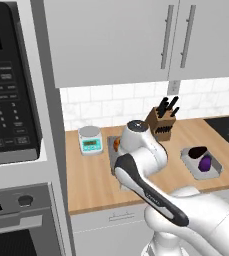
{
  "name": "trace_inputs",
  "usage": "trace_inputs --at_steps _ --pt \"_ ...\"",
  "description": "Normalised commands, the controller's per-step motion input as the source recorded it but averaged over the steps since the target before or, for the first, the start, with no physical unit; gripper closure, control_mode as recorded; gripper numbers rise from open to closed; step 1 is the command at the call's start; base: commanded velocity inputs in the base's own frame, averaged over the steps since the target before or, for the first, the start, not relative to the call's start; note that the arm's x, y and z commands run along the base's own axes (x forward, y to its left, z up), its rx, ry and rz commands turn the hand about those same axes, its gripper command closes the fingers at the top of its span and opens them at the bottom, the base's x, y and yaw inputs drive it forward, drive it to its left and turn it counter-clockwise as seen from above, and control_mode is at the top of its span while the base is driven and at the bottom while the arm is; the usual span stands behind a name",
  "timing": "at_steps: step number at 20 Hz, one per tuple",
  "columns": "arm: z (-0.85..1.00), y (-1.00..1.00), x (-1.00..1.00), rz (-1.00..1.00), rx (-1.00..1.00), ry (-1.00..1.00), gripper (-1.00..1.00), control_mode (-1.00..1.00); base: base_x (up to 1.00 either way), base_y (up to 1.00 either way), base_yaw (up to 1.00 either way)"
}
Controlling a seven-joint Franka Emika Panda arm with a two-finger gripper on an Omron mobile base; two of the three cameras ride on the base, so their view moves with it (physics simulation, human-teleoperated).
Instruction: Take the meat container that has the chicken drumstick and place it on the second highest rack of the freezer. Then take the vegetable container that has the eggplant and avocado and place it on the highest rack of the freezer.
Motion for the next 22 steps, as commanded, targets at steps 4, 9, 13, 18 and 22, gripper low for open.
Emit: trace_inputs --at_steps 4,9,13,18,22 --pt "0.66 -0.67 -0.41 0.21 0.0 0.0 1.0 -1.0 0.0 0.0 0.0" --pt "0.24 -0.57 -0.65 0.04 -0.01 0.0 1.0 -1.0 0.0 0.0 0.0" --pt "0.21 -0.52 -0.34 0.0 -0.07 0.0 1.0 -1.0 0.0 0.0 0.0" --pt "0.56 -0.64 -0.04 0.06 -0.01 0.03 1.0 -1.0 0.0 0.0 0.0" --pt "0.29 -0.71 -0.04 0.04 -0.01 0.0 1.0 -1.0 0.0 0.0 0.0"
